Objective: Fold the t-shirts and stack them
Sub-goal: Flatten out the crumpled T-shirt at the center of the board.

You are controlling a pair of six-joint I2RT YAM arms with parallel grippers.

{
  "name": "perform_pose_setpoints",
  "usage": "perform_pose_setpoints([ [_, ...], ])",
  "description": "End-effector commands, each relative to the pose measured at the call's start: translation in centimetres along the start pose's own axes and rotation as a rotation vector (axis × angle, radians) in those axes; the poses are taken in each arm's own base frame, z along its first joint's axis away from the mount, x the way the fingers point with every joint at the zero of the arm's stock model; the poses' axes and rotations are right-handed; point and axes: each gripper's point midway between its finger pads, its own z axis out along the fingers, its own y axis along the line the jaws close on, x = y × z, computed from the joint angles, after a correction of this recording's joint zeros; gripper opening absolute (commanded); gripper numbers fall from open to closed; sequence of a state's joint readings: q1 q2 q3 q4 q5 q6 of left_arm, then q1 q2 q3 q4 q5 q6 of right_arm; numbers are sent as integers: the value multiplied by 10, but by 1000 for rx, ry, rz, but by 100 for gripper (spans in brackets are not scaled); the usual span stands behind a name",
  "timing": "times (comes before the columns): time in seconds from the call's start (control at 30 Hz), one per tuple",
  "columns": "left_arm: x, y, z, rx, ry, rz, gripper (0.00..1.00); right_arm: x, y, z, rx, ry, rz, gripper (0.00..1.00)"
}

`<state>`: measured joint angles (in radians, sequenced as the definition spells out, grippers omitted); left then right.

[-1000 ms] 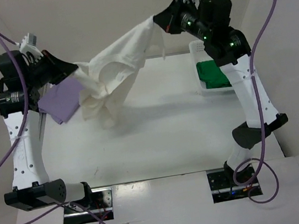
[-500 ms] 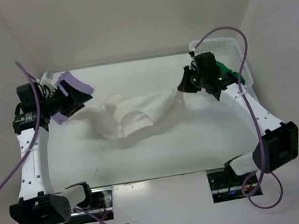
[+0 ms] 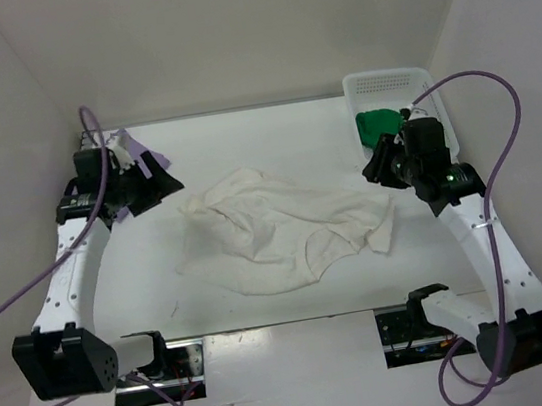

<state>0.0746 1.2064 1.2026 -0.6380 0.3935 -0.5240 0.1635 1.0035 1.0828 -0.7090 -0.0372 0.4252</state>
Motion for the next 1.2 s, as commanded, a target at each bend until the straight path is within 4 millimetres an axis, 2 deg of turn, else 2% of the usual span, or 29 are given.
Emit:
perform_pose_setpoints([
  [0.0,8,19,41,-108,-3,75,83,14,-9,15,25,95,48,47],
  [0.03,16,27,53,-133,25,64,84,22,-4,18,-2,119,84,50],
  [0.07,18,32,59,-146,29,61,84,26,8,20,-68,138,106,52],
  [0.1,15,34,67,-139,15,66,86,32,11,22,-92,155,125,52],
  [0.13,20,39,79,-142,44,47,88,53,17,25,-118,205,154,52],
  [0.17,22,44,87,-150,60,41,88,59,24,26,-151,214,165,52],
  [0.23,29,54,109,-157,98,17,89,90,19,29,-141,291,189,52],
  [0.33,35,63,129,-163,124,-12,92,110,17,29,-125,309,236,52],
  [0.4,32,67,138,-174,104,-21,92,113,26,30,-139,314,284,52],
  [0.43,35,73,146,-173,122,-49,92,129,22,34,-124,344,307,52],
  [0.5,30,79,154,-185,124,-72,88,147,22,38,-121,387,387,52],
  [0.53,35,93,160,-220,142,-89,86,163,20,42,-113,413,408,52],
  [0.6,31,104,164,-235,128,-127,77,174,25,39,-111,413,452,52],
  [0.67,33,119,165,-264,124,-158,72,183,17,39,-65,398,468,52],
  [0.73,51,132,172,-291,174,-177,68,197,9,39,-33,416,505,52],
  [0.8,64,134,179,-275,222,-195,68,206,4,42,-29,416,532,52],
  [0.83,70,136,185,-273,244,-218,68,220,-1,43,-13,438,544,52],
  [0.87,73,136,188,-260,249,-220,68,221,2,45,-29,432,550,52],
  [0.9,72,132,189,-237,250,-231,66,225,0,48,-13,427,549,52],
  [0.93,79,135,190,-245,265,-238,62,228,0,50,-3,432,545,52],
  [0.97,76,134,191,-241,256,-243,57,233,2,51,0,441,527,52],
  [1.0,76,134,191,-241,256,-243,46,232,4,55,-6,432,519,52],
  [1.03,76,134,191,-241,256,-243,41,235,4,58,3,435,509,52],
  [1.07,73,132,189,-236,246,-239,35,244,2,64,36,456,491,52],
  [1.13,63,124,183,-219,217,-226,19,240,8,75,36,434,471,52],
  [1.17,47,122,180,-221,180,-220,14,249,6,81,65,463,459,52],
])
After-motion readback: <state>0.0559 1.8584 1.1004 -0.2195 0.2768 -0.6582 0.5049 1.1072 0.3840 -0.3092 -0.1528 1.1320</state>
